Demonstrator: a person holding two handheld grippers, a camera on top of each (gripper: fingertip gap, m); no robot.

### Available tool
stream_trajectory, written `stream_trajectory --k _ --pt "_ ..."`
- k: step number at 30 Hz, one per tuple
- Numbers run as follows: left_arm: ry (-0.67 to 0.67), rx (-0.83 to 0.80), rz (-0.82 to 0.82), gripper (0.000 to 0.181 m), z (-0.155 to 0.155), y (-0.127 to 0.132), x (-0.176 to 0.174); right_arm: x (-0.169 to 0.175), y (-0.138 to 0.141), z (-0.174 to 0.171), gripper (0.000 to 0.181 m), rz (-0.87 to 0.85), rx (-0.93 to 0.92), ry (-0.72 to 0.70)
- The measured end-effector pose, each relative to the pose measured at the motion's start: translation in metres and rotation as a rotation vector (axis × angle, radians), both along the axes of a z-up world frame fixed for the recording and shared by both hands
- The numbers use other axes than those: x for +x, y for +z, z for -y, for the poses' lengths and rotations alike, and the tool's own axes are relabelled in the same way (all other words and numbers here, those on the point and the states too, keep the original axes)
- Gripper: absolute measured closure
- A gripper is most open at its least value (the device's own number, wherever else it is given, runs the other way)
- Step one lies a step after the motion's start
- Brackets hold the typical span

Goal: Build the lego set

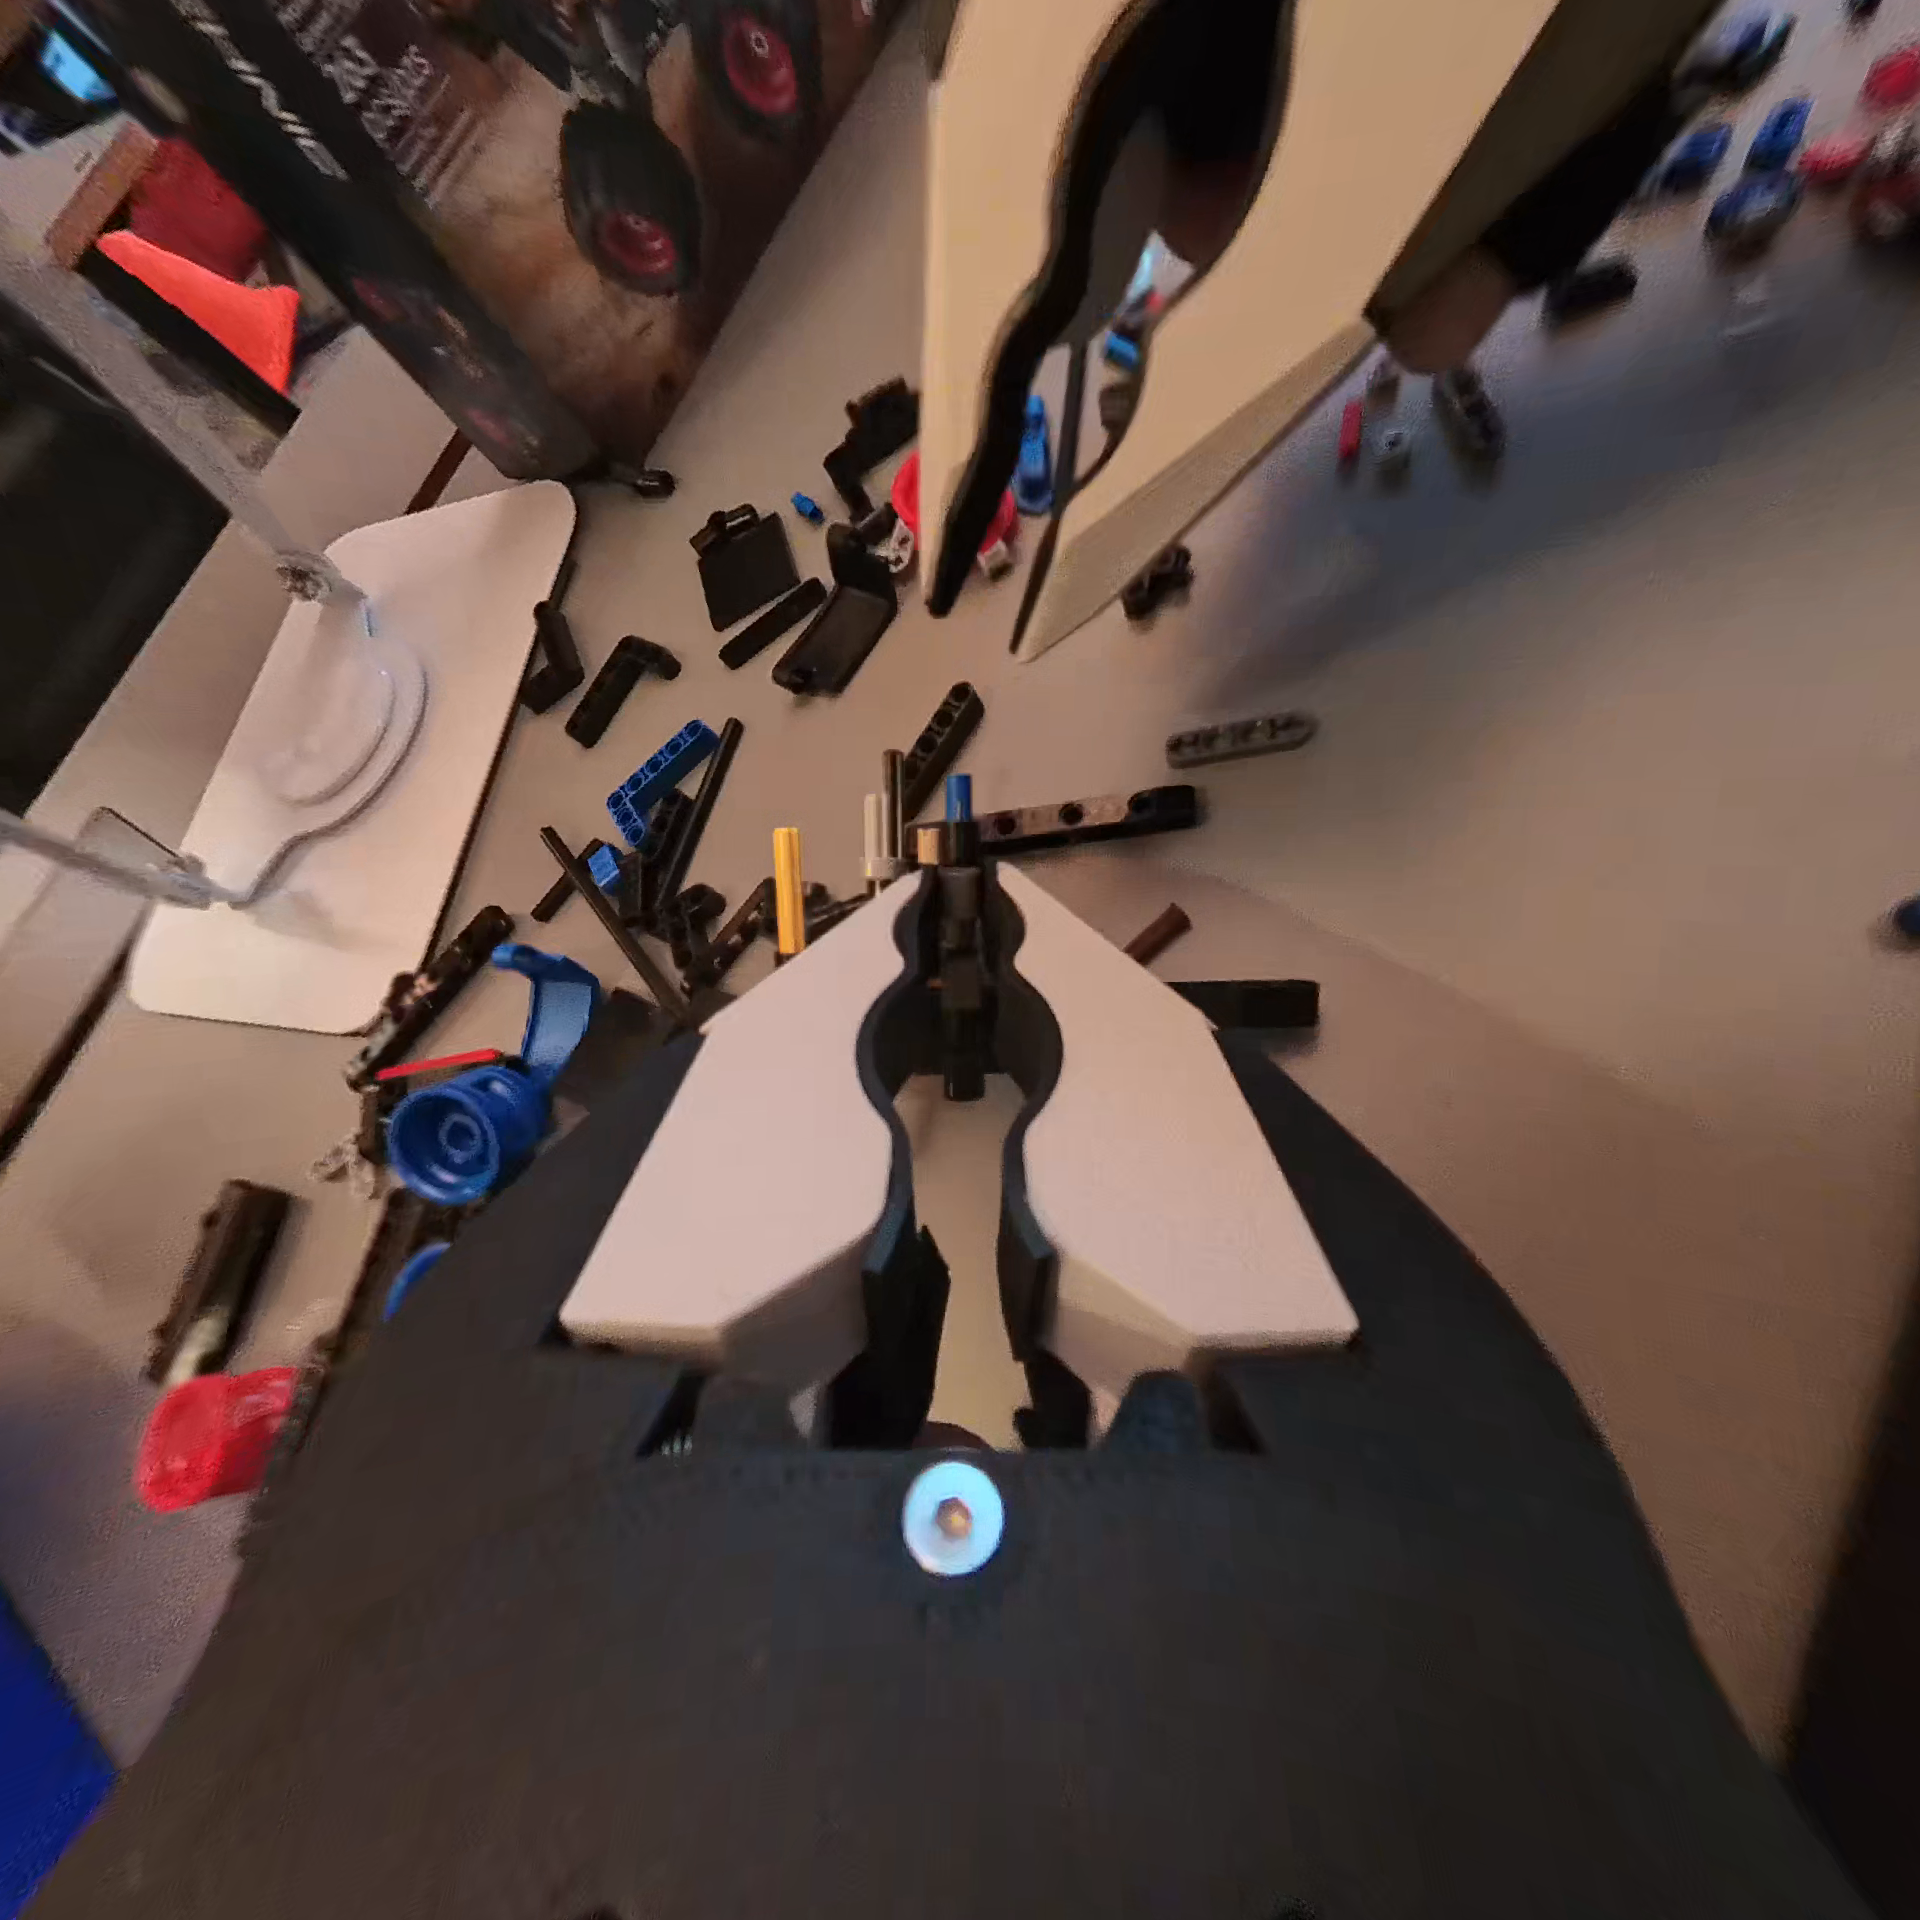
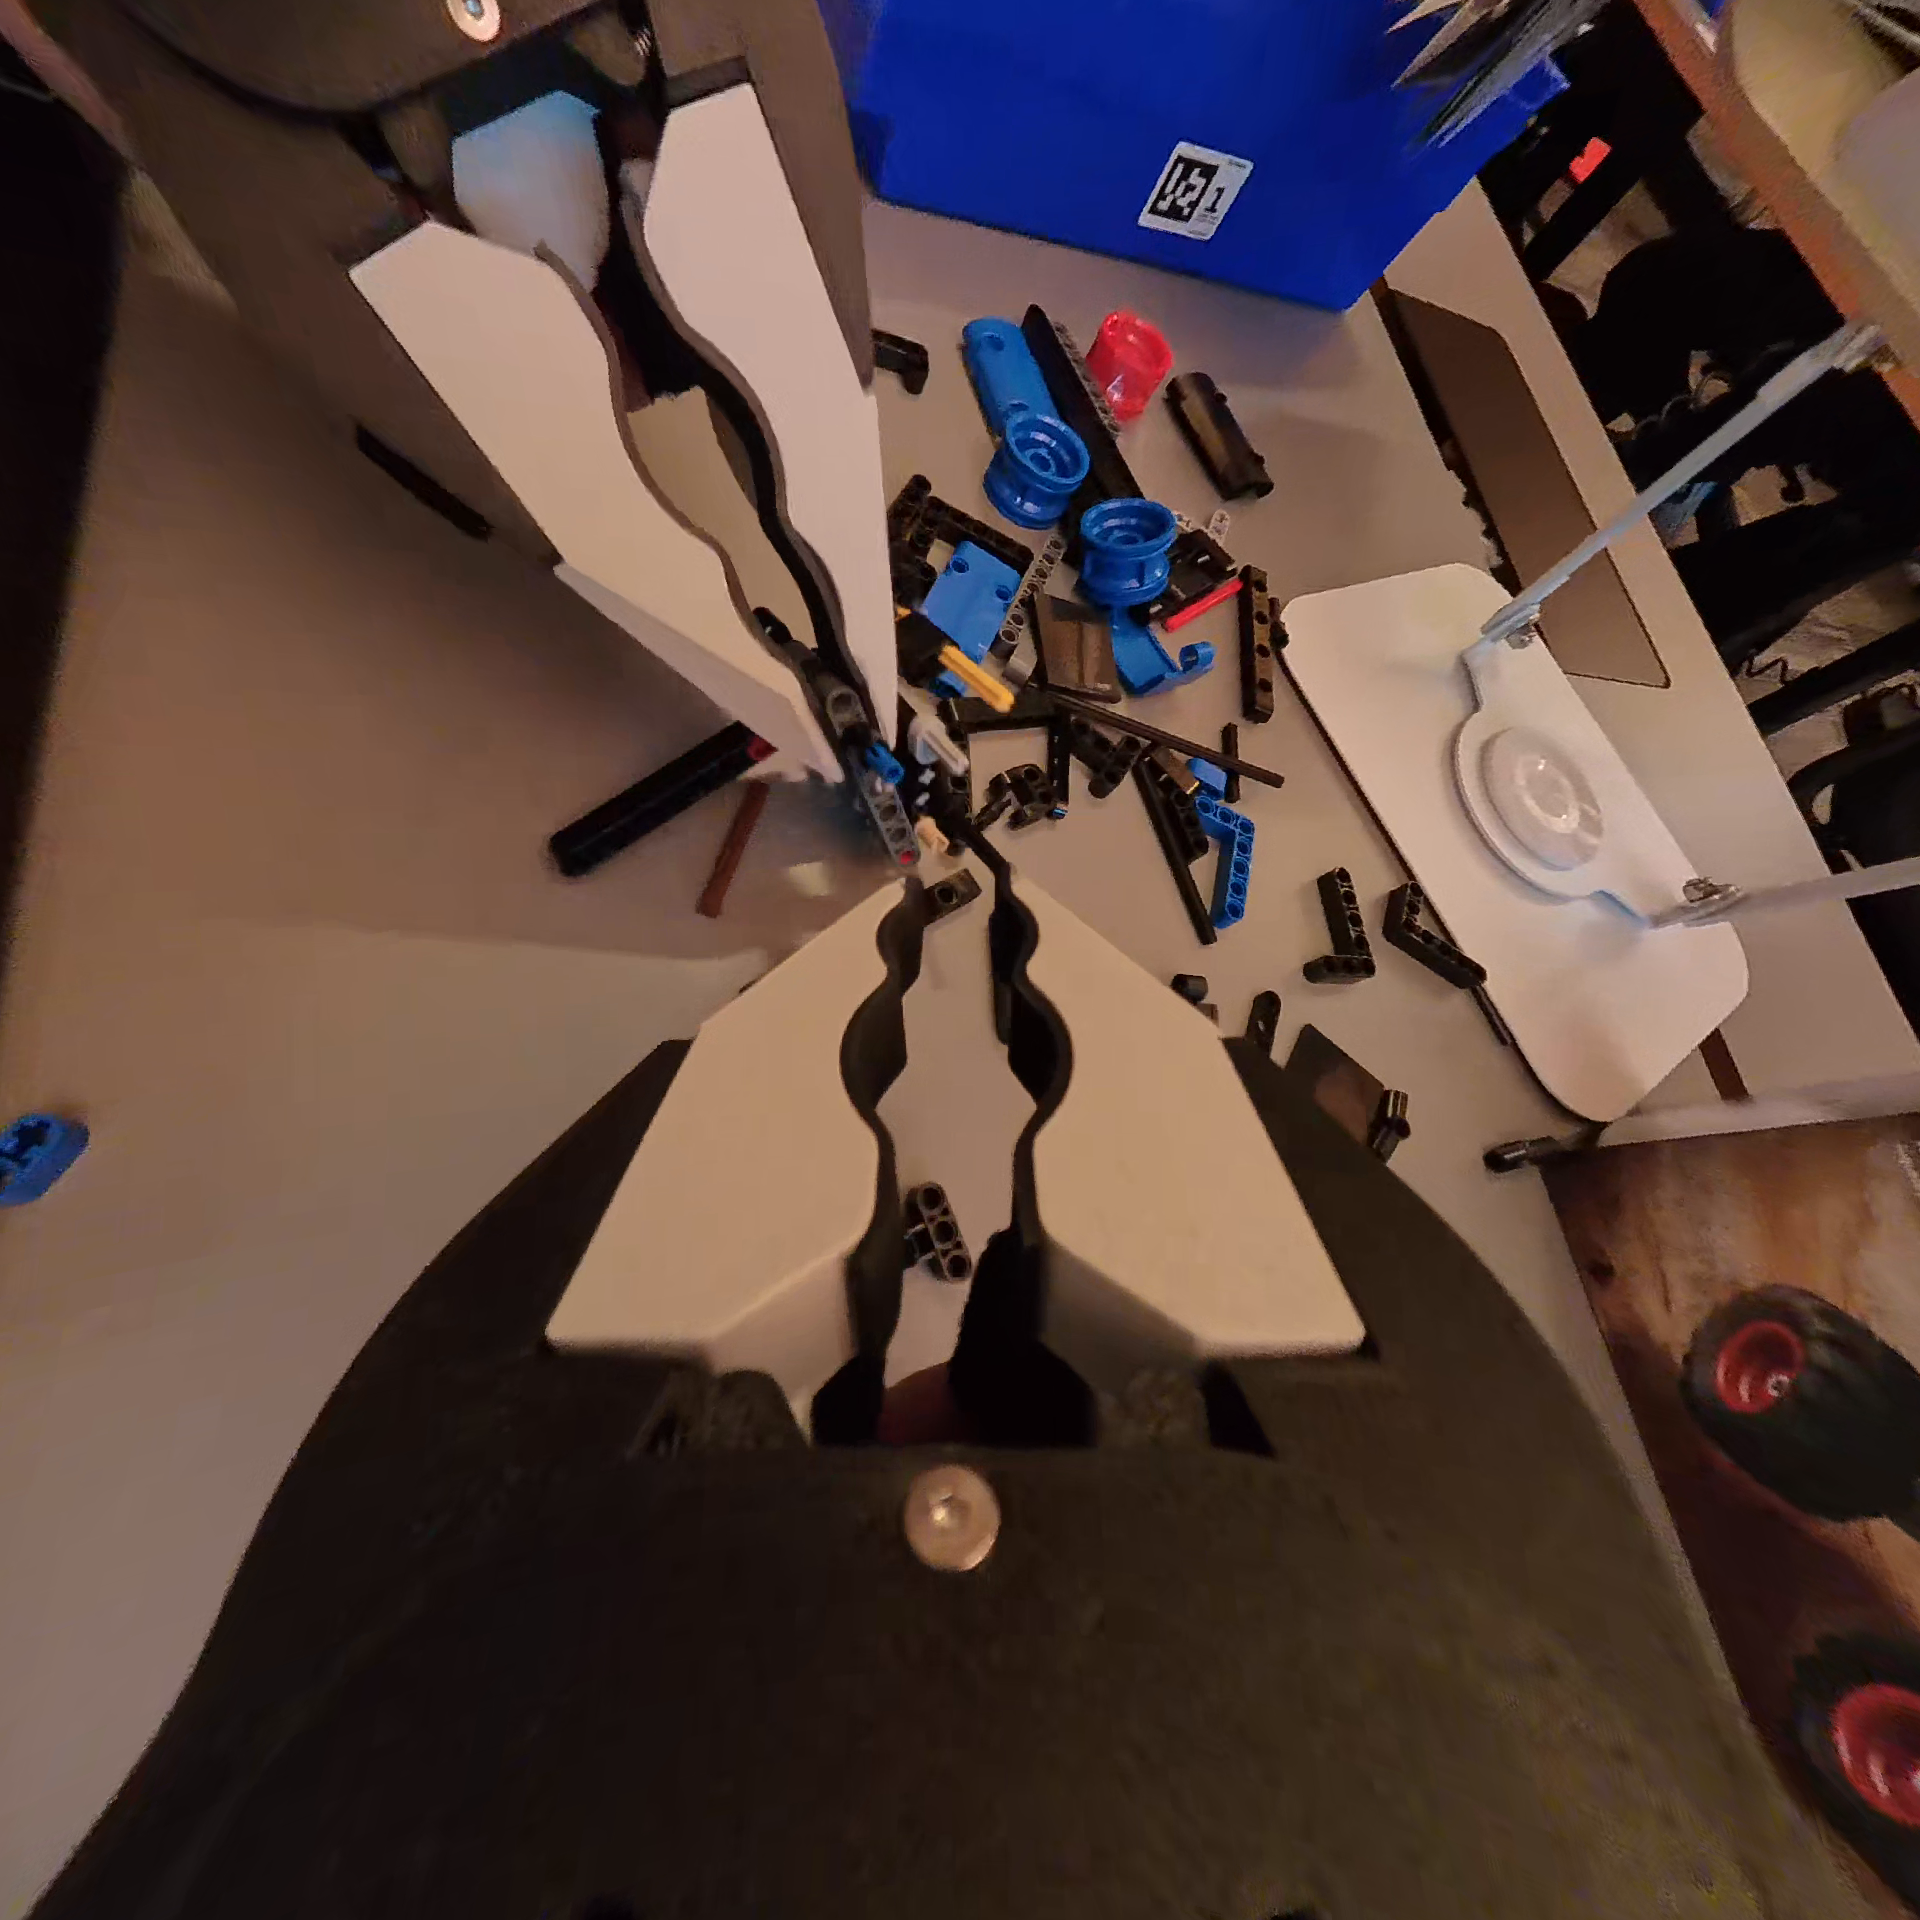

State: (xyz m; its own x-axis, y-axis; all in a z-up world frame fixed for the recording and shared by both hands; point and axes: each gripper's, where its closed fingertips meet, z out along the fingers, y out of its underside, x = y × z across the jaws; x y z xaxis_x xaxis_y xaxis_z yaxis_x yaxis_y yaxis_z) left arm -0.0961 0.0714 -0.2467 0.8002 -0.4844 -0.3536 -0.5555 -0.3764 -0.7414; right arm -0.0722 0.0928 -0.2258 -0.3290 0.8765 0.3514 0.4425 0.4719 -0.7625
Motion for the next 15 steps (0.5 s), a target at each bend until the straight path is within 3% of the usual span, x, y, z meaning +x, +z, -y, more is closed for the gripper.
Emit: stream_trajectory --k 9,15 --pt "-0.068 0.084 0.96 0.177 0.028 0.076 -0.014 -0.009 0.031 0.026 0.151 -0.143 -0.142 0.063" --pt "-0.088 0.082 1.19 0.178 0.031 0.094 -0.013 -0.026 0.045 0.041 0.142 -0.287 0.179 0.067"
